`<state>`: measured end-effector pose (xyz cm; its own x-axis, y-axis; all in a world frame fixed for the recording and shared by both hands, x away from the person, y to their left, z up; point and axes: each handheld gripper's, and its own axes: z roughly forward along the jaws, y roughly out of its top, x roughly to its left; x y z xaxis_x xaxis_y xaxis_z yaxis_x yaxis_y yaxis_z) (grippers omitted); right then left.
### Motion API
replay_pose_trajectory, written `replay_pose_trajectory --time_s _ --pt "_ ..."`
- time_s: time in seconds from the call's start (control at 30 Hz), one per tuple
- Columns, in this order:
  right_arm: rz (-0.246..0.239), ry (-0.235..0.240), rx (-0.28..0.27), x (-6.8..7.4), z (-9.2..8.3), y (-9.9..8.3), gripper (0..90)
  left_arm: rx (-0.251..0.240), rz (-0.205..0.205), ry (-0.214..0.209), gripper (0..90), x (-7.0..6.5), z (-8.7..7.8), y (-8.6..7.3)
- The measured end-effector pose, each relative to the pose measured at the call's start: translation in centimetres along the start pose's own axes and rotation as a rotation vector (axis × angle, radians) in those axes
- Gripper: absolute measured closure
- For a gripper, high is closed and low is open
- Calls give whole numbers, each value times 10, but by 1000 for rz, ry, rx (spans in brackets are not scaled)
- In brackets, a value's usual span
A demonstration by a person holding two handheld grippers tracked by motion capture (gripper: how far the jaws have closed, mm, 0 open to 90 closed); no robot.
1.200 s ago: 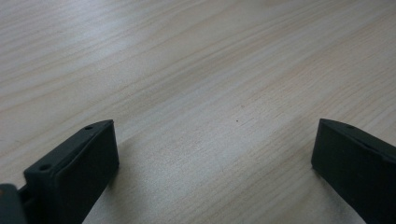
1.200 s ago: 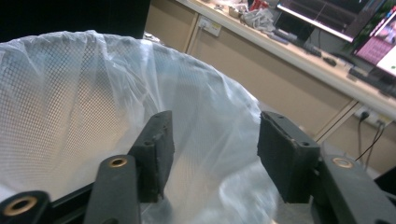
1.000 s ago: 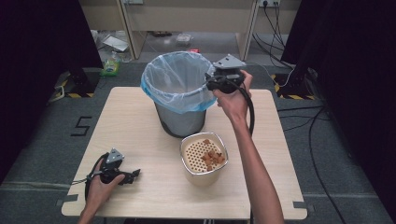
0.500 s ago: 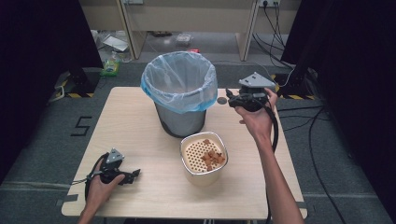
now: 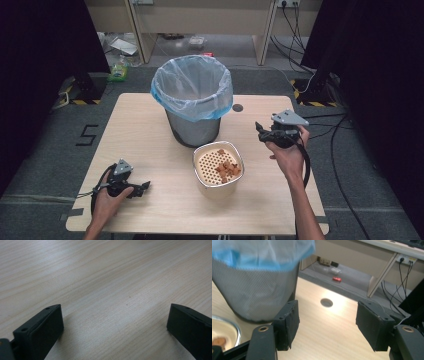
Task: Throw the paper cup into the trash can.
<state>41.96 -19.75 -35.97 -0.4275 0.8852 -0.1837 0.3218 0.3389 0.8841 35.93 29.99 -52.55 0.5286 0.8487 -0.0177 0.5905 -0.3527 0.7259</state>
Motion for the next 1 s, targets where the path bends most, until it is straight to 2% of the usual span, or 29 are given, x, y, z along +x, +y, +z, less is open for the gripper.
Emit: replay_pose_trajectory --time_s 0.07,0.1,0.13,0.17,0.23,0.27,0.4,0.43,0.53,0.63,0.87,1.0 --pt "8 11 9 1 -1 -11 356 0 0 -1 0 0 0 0" --pt "10 16 25 2 -2 -23 355 0 0 -1 0 0 0 0" --pt "10 16 25 2 -2 -23 355 0 0 -1 0 0 0 0" --pt "9 22 44 4 -3 -34 354 0 -1 -1 0 0 0 0" --pt "5 21 54 4 -3 -39 354 0 -1 -1 0 0 0 0" --pt "10 15 63 6 -4 -52 353 0 -1 -1 0 0 0 0" --pt "38 27 82 10 -3 -72 351 0 -1 -1 0 0 0 0" --pt "33 38 107 10 -2 -77 350 0 0 -1 0 0 0 0" --pt "40 37 111 11 -1 -85 350 0 -1 -1 0 0 0 0" --pt "56 53 166 16 2 -103 348 -1 -1 0 0 0 0 0" --pt "52 72 223 23 7 -121 344 0 0 -1 0 0 0 0" --pt "53 68 249 24 9 -125 332 -1 -1 -1 0 0 0 0"
